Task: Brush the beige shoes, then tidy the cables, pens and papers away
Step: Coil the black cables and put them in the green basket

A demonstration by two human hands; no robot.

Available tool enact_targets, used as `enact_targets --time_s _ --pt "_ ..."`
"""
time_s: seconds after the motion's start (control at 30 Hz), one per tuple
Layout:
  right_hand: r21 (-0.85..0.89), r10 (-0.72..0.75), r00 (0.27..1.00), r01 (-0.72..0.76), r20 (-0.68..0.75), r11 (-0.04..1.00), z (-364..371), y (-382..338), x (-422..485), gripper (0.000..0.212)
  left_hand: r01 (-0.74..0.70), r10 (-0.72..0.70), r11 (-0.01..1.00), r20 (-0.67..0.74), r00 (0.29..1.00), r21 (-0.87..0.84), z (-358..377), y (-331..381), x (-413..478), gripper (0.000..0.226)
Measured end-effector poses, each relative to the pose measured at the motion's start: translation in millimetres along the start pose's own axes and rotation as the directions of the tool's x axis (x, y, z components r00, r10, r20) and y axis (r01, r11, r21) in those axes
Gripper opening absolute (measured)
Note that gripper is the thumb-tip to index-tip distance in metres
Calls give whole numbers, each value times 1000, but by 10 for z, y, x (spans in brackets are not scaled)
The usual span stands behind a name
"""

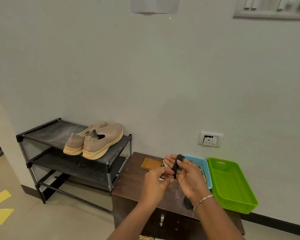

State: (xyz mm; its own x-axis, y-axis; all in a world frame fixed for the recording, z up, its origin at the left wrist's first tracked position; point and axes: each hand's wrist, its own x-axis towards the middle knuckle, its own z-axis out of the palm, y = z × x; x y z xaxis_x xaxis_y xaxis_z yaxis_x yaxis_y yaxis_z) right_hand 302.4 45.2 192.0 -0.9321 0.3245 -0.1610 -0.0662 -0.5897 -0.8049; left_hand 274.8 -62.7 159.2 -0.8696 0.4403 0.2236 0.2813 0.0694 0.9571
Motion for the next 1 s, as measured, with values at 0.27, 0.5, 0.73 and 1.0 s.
enact_targets --time_s 0.27,0.5,0.73,1.0 --pt "-133 12 1000 -13 -5 991 8 132 -10 26 37 -38 999 -65 997 -22 40 -42 14 21" --pt "-240 33 999 -38 -24 970 -31 197 -33 23 123 -122 992 -72 990 12 83 -147 33 15" --pt "-502 -13 993 -48 -118 863 -166 426 86 27 306 -306 952 -105 946 -21 165 -284 84 10" --pt "-883 -206 970 -19 -131 470 -397 670 282 39 385 -375 920 -132 918 66 211 -654 199 11"
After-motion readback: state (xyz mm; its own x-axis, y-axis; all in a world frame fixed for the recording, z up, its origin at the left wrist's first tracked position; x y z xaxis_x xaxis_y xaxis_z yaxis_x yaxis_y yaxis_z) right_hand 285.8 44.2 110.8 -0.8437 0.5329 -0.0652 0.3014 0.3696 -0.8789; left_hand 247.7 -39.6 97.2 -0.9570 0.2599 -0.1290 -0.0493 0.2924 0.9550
